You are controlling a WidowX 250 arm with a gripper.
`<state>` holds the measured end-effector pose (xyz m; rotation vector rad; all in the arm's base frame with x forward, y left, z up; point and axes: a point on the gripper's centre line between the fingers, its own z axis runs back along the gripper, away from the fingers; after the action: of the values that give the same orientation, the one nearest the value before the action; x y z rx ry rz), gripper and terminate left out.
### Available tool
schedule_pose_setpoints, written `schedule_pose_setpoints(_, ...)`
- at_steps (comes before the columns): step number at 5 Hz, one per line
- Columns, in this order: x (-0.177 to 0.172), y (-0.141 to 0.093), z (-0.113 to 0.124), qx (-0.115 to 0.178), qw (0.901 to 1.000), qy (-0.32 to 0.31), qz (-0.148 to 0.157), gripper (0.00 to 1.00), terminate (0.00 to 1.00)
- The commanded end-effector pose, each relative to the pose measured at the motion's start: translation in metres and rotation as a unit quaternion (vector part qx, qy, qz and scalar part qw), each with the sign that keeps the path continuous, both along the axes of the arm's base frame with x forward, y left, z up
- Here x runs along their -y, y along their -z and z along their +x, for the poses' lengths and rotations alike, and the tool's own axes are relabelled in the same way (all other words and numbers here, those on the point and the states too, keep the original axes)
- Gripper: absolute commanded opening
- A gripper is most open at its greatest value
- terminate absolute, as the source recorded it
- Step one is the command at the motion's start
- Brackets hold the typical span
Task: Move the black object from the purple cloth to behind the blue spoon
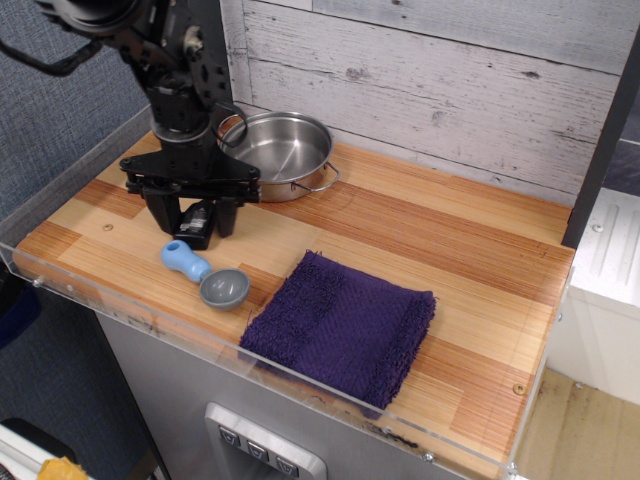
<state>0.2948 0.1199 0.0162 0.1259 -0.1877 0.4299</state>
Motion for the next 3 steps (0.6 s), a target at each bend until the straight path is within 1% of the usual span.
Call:
schedule_pose_setpoints(1, 0.0, -0.014, -0.005, 0.016, 0.9998, -0.014, 0.002, 1.0, 0.0)
schedule_pose_setpoints(2, 0.0, -0.018, -0.006, 0.022, 0.9997, -0.011, -0.005, 1.0, 0.0)
schedule_pose_setpoints(3, 0.0, -0.038, -0.004, 0.027, 0.9996, 0.004, -0.011, 1.0, 0.0)
